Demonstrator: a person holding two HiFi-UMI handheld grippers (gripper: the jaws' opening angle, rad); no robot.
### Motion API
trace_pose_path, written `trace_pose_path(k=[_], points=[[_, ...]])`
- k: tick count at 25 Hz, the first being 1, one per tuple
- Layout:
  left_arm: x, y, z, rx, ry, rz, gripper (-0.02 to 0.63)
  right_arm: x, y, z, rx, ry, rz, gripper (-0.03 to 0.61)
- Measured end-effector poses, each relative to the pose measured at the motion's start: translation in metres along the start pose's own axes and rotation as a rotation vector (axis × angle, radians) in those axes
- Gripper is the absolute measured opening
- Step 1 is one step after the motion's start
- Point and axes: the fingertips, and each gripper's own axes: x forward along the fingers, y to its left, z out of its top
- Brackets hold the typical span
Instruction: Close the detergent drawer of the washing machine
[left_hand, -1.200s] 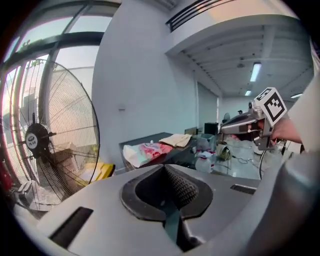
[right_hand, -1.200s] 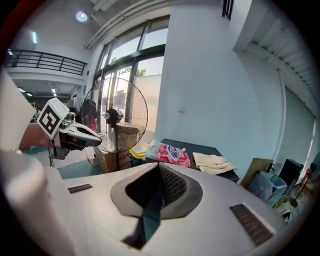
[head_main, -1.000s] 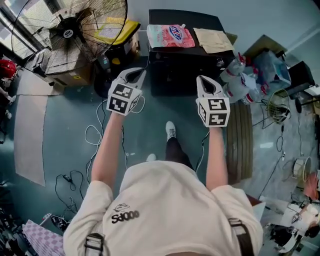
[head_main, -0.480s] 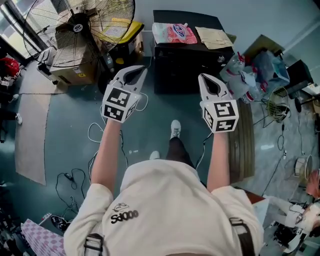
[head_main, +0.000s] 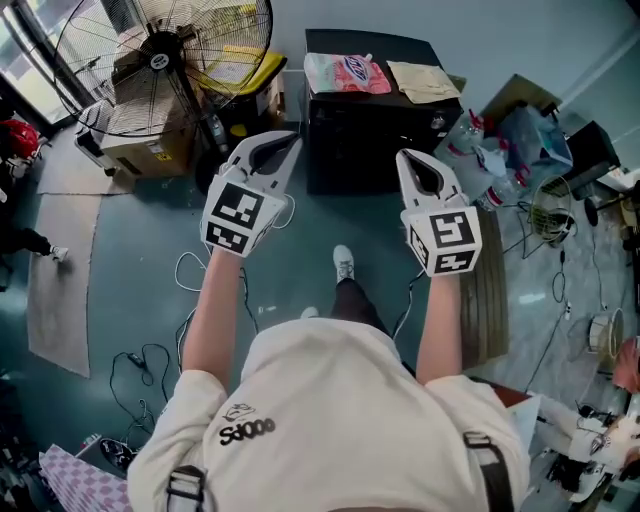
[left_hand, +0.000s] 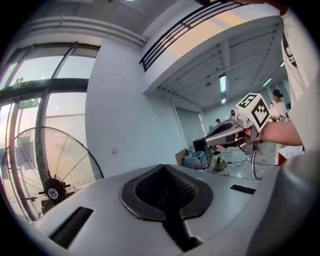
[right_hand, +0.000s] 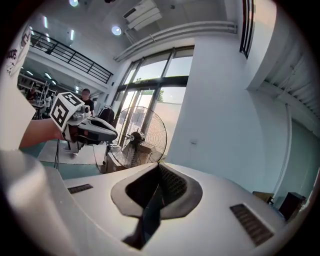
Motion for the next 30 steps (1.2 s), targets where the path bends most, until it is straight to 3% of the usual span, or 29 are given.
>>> trace_pose_path(k=[30], points=[[0.007, -0.011, 0.004, -0.007, 0.000, -0.009, 0.018, 0.010, 0.004, -0.007, -0.023, 0.006, 0.045, 0.008]])
